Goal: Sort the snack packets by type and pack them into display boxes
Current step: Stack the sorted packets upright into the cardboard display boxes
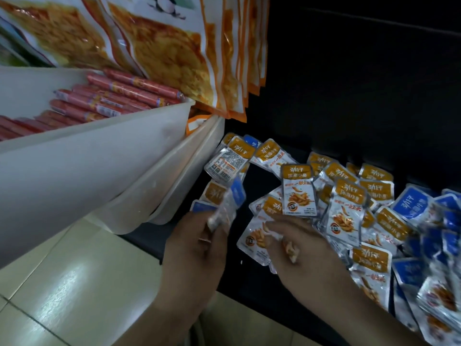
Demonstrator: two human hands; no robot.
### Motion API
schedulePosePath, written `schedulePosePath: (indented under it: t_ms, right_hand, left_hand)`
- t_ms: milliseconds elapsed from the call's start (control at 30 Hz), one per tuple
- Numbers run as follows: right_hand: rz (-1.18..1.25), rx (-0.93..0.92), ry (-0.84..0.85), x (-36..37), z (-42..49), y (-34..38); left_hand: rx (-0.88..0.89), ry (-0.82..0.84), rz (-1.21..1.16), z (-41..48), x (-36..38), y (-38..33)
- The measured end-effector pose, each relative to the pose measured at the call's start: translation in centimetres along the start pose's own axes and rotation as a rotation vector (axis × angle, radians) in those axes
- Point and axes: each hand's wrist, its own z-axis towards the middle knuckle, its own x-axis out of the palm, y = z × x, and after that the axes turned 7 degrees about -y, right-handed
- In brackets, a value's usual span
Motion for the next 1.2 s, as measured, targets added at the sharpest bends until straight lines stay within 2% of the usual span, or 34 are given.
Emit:
schedulePosePath:
  t_ms: [33, 100, 167, 233, 300, 400, 467, 567, 633, 800, 1033, 1100, 1200]
  right_hand:
    - [0.169, 0.123, -0.032, -0.3, -0.1, 1.0]
    - [0.559, 0.354, 0.036, -0.9, -0.4, 2.8]
    - [0.712, 0.432, 0.066, -1.2, -0.6, 3.9]
    - [0.599, 0.414, -0.012, -1.0, -0.3, 3.9]
    - [0.478, 0.425, -0.076, -1.1, 0.1, 3.5]
    - [0.384, 0.428, -0.064, -1.2, 0.4, 2.8]
    - [0.358, 0.418, -0.050, -1.0, 0.5, 2.5]
    - [0.409, 0.446, -0.041, -1.0, 0.7, 2.3]
    - [0.465, 0.473, -0.040, -1.1, 0.6, 2.3]
    - [0.500, 0.491, -0.045, -1.7, -0.1, 2.0]
    - [0.552, 0.538, -0.039, -3.4, -0.8, 1.4]
    - [0.568, 0.548, -0.048, -3.8, -1.0, 1.2]
    - [0.591, 0.563, -0.042, -4.3, -1.2, 0.9]
  left_hand:
    - [0.058, 0.023, 0.001, -0.5, 0.1, -0.5]
    - [0.238, 0.064, 0.025, -1.5, 0.5, -1.5]
    - [0.412, 0.151, 0.012, -2.2, 1.1, -2.2]
    - [0.498, 0.279, -0.018, -2.5, 1.5, -2.7]
    - [0.473, 0.295, 0.016, -2.3, 0.9, -2.2]
    - [0.266, 0.131, 0.376, -0.6, -0.7, 0.7]
    - [0.160, 0.136, 0.622, 0.4, -1.6, 2.9]
    - [0.112, 0.171, 0.738, 0.6, -2.1, 4.3]
    - [0.108, 0.140, 0.736, 0.5, -2.1, 3.9]
    - [0.154, 0.010, 0.550, 0.6, -2.2, 2.8]
    - [0.298, -0.039, 0.628, 0.5, -2.6, 1.3]
    - [0.323, -0.020, 0.619, 0.3, -2.4, 0.4]
    - [0.234, 0.041, 0.545, 1.0, -1.9, -0.8]
